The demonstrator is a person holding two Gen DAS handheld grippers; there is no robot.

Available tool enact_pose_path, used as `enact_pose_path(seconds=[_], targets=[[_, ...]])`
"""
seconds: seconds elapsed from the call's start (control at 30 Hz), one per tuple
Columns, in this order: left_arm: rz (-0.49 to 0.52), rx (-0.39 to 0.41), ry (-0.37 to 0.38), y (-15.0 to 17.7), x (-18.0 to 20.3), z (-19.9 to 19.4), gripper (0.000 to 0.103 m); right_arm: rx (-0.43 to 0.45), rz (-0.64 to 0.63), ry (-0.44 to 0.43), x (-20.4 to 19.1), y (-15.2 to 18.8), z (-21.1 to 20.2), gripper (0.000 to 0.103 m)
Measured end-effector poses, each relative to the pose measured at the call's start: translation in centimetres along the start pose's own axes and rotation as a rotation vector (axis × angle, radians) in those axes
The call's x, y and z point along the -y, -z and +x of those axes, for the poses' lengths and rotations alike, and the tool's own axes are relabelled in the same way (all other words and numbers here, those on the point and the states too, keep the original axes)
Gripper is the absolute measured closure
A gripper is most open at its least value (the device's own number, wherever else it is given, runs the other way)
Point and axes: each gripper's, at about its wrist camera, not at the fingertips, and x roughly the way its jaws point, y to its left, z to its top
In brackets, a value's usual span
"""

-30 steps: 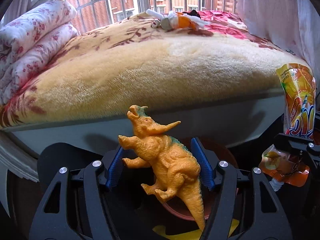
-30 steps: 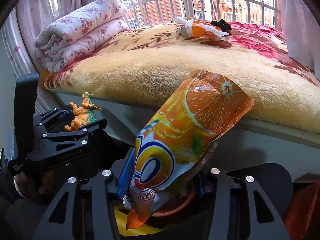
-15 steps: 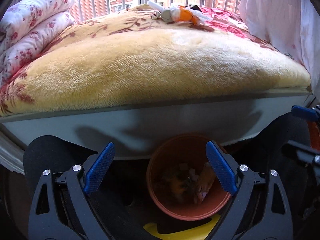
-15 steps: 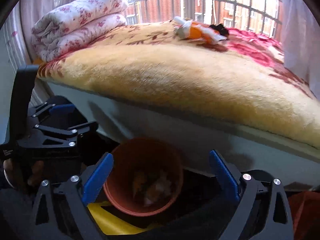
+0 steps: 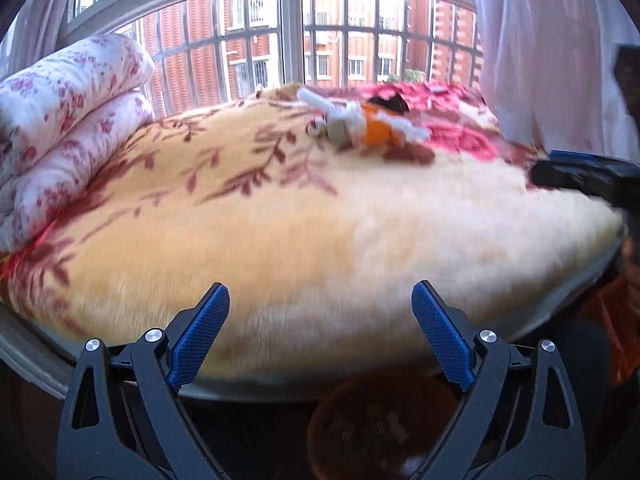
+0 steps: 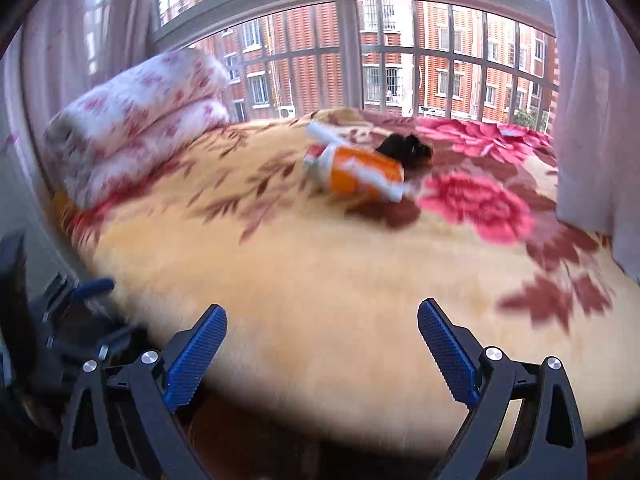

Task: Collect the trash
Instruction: 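Grasp the orange-white plastic bag with the right gripper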

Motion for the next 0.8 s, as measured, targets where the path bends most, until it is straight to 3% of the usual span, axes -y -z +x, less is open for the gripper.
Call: enact_pose_path(seconds=[0.1, 0.2, 0.3, 0.4, 0.57, 0.67, 0.73, 0.77, 0.8], targets=[[-0.008, 0.004, -0.018, -1.9, -0.1, 2.0, 0.013, -0.001, 0.067, -0.025, 1.6, -3.4, 3.2, 0.008], [-0.022, 0.008, -0.030, -3.0, -0.6, 3.3, 0.013, -0.035, 0.225, -0.106, 3.3, -6.6, 7.4, 0.005], [-0.040, 0.013, -0.025, -3.6, -1.5, 4.2, 0.013, -0.097, 0.530, -0.293, 5.4, -8.5, 12.8, 0.005], [-0.044, 0.029, -0.042, -3.8, -2.0, 4.6, 0.013, -0.110, 0.762, -0.361, 6.5, -8.7, 16.5, 0.005], [-0.041, 0.050, -0.067, -3.9, -2.6, 5.2, 0.013, -0.113, 1.038, -0.375, 7.9, -10.2, 22.7, 0.005], [-0.037, 0.048, -0.074, -3.9, -2.7, 5.6, 0.013, -0.086, 1.135, -0.312, 9.2, -11.0, 24.9, 0.005], [-0.040, 0.044, -0.067, -3.8, -2.8, 5.8, 0.013, -0.111, 1.194, -0.280, 10.0, -10.6, 26.5, 0.014], [-0.042, 0.042, -0.066, -3.9, -2.9, 5.8, 0.013, -0.130, 1.206, -0.263, 10.2, -10.2, 27.0, 0.030], [-0.045, 0.039, -0.062, -4.0, -3.0, 5.8, 0.013, -0.134, 1.208, -0.244, 10.4, -9.9, 26.8, 0.054]])
